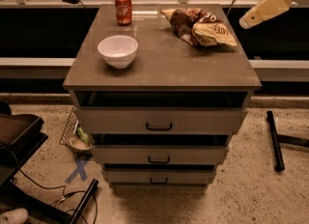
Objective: Pick brown chip bag
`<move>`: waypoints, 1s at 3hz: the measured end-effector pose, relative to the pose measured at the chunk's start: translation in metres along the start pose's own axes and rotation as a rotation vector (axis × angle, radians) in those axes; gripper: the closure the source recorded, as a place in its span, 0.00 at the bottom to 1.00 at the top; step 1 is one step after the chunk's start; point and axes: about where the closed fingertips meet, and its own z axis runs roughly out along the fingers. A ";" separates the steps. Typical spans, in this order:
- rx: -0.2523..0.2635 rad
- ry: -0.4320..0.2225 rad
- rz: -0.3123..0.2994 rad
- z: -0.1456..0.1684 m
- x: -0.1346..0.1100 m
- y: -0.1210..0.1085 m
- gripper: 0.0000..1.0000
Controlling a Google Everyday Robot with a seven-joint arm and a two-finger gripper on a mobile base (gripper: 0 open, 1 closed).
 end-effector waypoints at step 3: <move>-0.017 -0.089 0.075 0.037 -0.030 -0.009 0.00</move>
Offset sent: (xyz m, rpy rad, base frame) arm 0.0031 -0.0014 -0.0009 0.0411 0.0044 -0.0462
